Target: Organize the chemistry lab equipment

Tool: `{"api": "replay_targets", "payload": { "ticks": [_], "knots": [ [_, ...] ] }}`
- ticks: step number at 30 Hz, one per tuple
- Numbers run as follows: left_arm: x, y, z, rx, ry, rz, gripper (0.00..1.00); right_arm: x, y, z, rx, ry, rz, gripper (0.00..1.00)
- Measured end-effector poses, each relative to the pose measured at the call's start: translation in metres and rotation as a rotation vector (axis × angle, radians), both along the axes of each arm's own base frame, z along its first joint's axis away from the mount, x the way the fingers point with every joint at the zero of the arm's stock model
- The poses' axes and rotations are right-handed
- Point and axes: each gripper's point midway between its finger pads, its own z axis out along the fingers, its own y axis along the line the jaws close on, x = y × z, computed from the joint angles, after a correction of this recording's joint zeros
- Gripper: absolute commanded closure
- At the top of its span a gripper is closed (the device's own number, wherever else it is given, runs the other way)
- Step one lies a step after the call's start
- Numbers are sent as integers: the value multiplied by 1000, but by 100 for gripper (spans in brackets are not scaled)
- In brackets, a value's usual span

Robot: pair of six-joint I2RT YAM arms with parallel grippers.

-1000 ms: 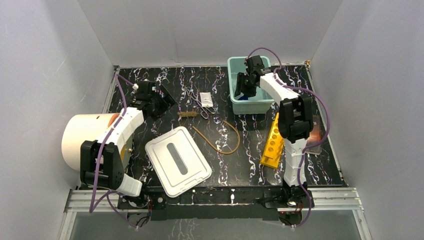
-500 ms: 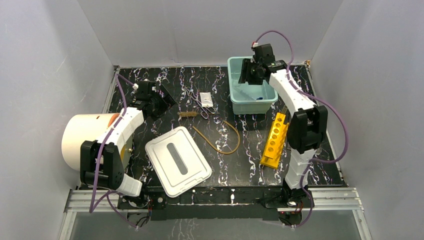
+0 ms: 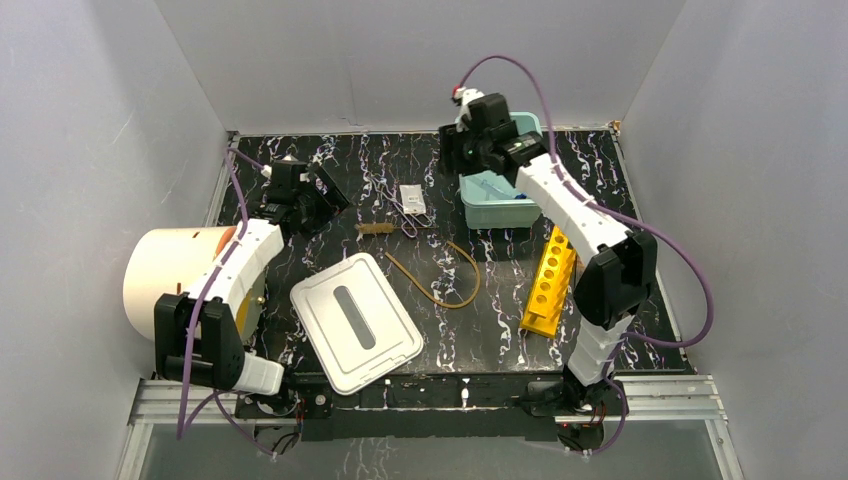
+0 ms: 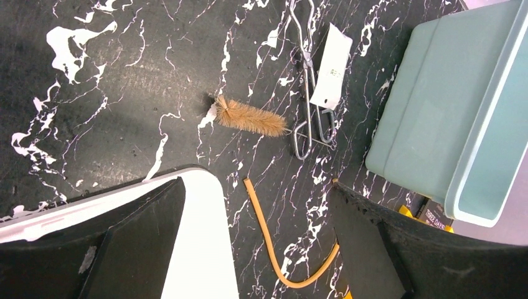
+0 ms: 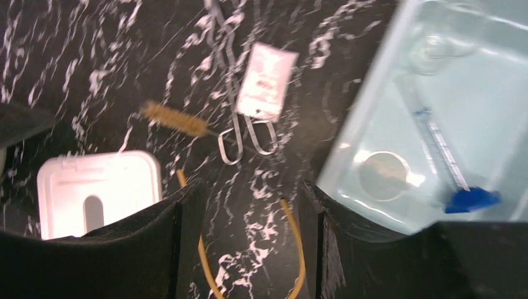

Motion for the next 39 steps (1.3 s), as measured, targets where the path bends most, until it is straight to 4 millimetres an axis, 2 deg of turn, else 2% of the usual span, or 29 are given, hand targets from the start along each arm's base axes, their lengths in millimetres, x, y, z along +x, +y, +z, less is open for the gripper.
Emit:
{"api": "replay_targets", "payload": {
  "ticks": [4,6,11,15,18,20,23,26,31,34,39],
  "knots": [
    [-4,2,4,2,-4,7,15,-27,40,-12,-47,-6,125,36],
    [-7,4,4,8,-3,13,15,-36,56,-24,-80,-2,173,37],
    [-14,7,1,14,10,27,15,-49,87,-80,-159,72,277,39],
    [-19,8,-5,11,35,42,16,-46,98,-137,-208,158,302,42],
    [-22,8,-9,1,54,55,16,-33,104,-169,-241,197,279,48],
    [-22,8,-9,-4,56,59,16,-22,108,-182,-255,198,259,51],
    [-25,9,-11,-1,69,61,16,-5,115,-187,-266,177,228,52],
    [-27,10,-12,7,82,59,15,14,122,-180,-263,132,188,49],
    [-28,14,-11,29,83,64,15,47,130,-167,-262,67,82,33],
    [-28,14,-11,32,84,64,16,63,130,-167,-276,53,5,31],
    [-28,12,-11,25,85,58,16,65,117,-187,-325,97,-77,31]
  ]
}}
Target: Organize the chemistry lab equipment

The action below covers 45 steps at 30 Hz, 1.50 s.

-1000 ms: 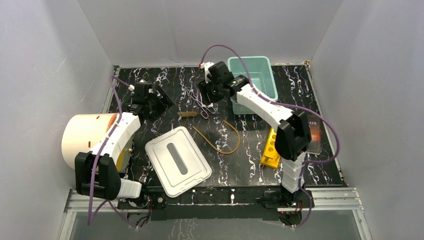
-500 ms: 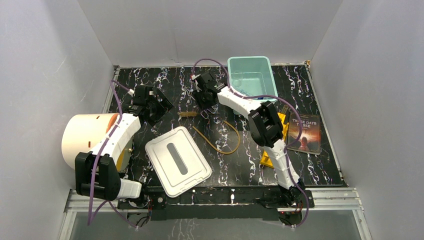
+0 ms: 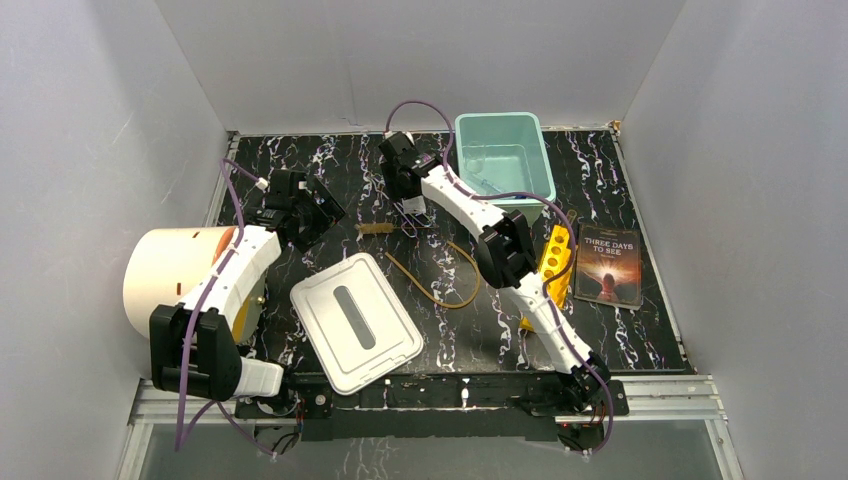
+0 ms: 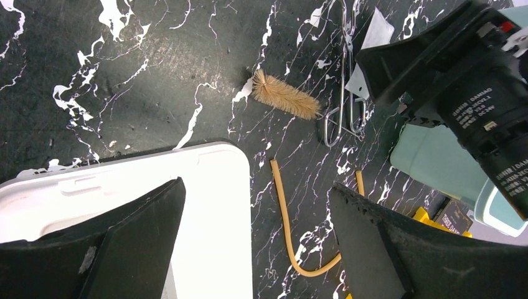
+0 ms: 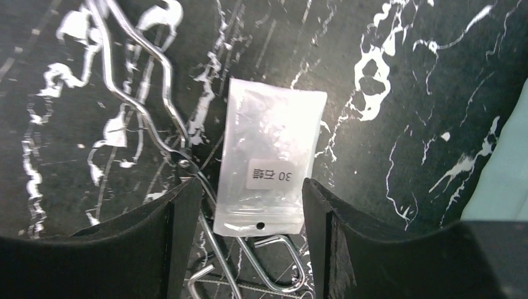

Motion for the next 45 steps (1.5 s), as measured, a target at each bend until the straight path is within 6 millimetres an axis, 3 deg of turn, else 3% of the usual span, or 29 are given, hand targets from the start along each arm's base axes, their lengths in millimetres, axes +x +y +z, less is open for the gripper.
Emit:
{"api": "replay_targets", "payload": {
  "ticks": [4,21,30,45],
  "knots": [
    [0,-1,-2,-3,8,-3,16,-2,-8,-12,-33,23,-23,31],
    [1,-4,-1,-14,12,-14,16,8,-8,-27,-25,13,-48,29],
    [1,-4,-4,-12,23,-14,16,6,-5,-30,14,45,-49,59],
    [4,-7,-1,-28,7,-25,16,1,-10,-26,26,85,-20,63]
  ]
}}
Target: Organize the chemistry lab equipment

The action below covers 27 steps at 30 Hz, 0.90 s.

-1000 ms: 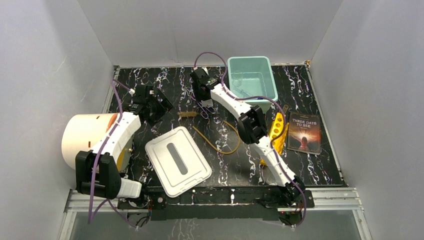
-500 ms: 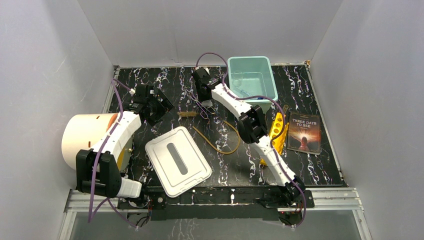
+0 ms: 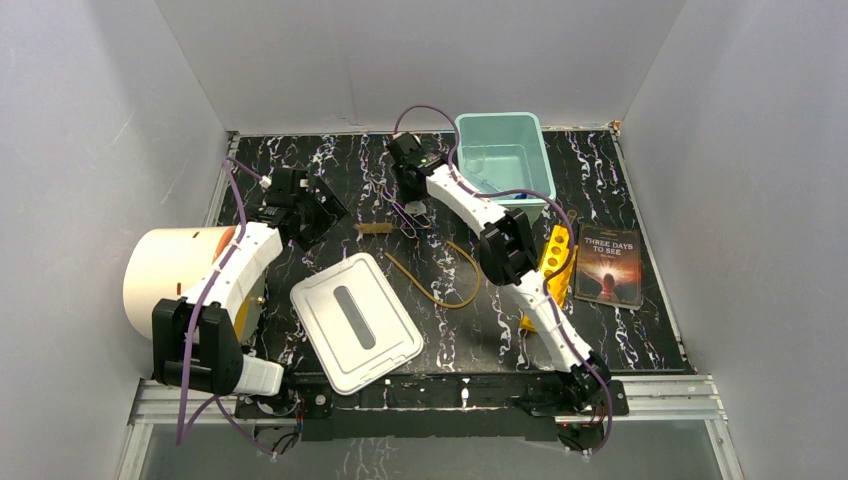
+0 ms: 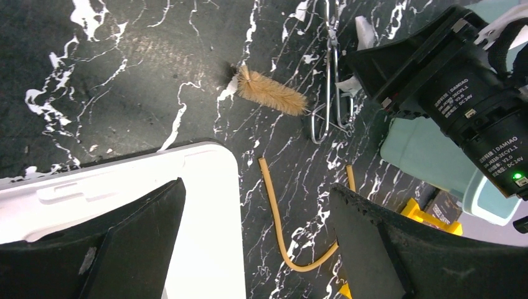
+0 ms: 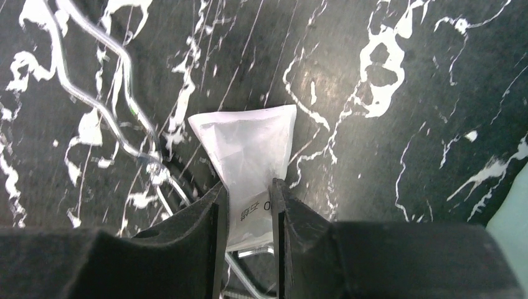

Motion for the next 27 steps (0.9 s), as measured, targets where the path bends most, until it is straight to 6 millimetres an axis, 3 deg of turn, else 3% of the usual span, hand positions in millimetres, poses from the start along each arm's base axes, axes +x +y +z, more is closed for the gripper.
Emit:
{"api": "replay_targets", "payload": {
  "ticks": [6,11,20,27],
  "knots": [
    [6,-9,8,-45,-35,-25,14,-27,-6,19,40,73,54,65],
    [9,-19,9,-104,-51,-38,14,-63,-17,37,90,111,118,65],
    [15,-51,-16,-251,15,-108,15,-102,-18,41,210,127,212,63],
    [23,-94,-32,-400,47,-202,27,-130,-16,40,288,145,276,62]
  ]
}}
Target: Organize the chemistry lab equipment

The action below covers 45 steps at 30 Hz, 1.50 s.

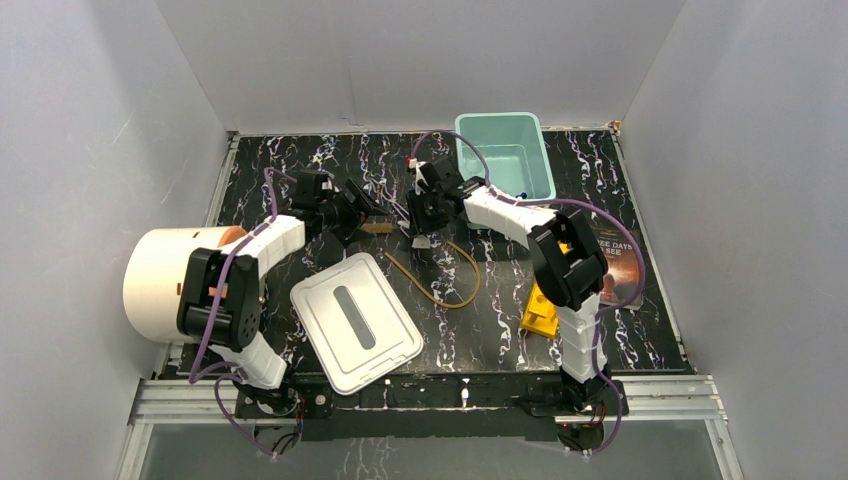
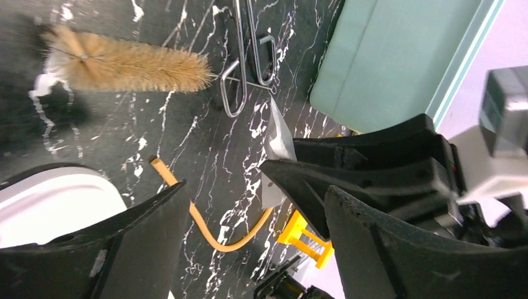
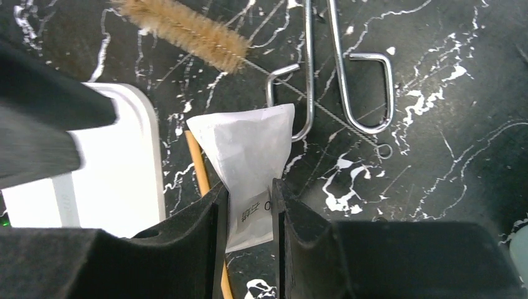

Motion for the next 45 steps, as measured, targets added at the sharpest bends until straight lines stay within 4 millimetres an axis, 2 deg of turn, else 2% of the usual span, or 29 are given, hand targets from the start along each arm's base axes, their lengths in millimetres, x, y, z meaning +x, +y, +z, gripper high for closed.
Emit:
{"api": "replay_targets", "payload": {
  "ticks": [3,5,7,12,14,20,23,29,35,40,45],
  "knots": [
    [-1,-14,-9,-31,20,-30,35,-4,5,7,36,-14,21,62],
    [-3,-22,-13,-42,27,-48,46,-6,10,15,61,-26,36,61],
    [-4,-28,-16,-48,33,-62,50,-8,14,22,83,-41,50,61],
    [-1,-37,-20,-22,13,-85,49,-11,18,26,96,-49,66,60],
    [0,-37,-20,-2,-3,-83,45,-11,18,26,97,-48,67,60],
    [4,-31,-14,45,-41,-54,42,-11,19,26,99,-53,69,61],
    [3,-26,-19,76,-22,-34,41,-10,18,25,91,-59,65,54],
    [-8,-15,-34,137,48,-18,42,-1,3,15,0,-85,-9,40],
    [-4,-16,-41,156,68,-34,47,3,-11,-11,-116,-36,-65,33],
    [-1,-16,-52,180,88,-53,54,3,-17,-29,-173,20,-77,32],
    [6,-17,-62,207,97,-73,60,2,-21,-37,-180,67,-74,34]
  ]
}}
